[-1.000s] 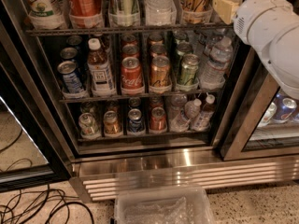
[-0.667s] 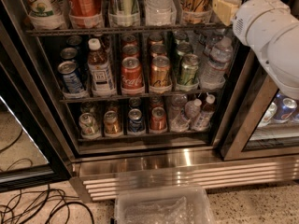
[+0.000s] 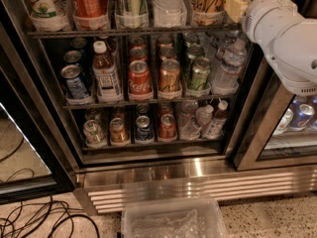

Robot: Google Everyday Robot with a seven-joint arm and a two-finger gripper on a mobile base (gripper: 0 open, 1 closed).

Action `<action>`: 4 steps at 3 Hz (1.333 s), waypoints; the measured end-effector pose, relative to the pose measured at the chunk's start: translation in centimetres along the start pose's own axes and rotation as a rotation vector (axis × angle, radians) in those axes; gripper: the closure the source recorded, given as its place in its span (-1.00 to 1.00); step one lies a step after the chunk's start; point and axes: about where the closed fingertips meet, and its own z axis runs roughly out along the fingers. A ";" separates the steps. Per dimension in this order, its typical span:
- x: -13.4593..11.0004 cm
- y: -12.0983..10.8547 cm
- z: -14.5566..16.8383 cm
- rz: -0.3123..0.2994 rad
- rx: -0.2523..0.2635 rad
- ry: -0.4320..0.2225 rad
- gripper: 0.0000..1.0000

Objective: Pick redbull can from top shelf of fridge

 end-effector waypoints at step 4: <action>-0.4 -0.2 0.5 0.002 0.006 -0.012 0.97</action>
Offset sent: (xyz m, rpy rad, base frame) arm 0.0040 -0.0033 0.0084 0.0058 -0.0248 -0.0085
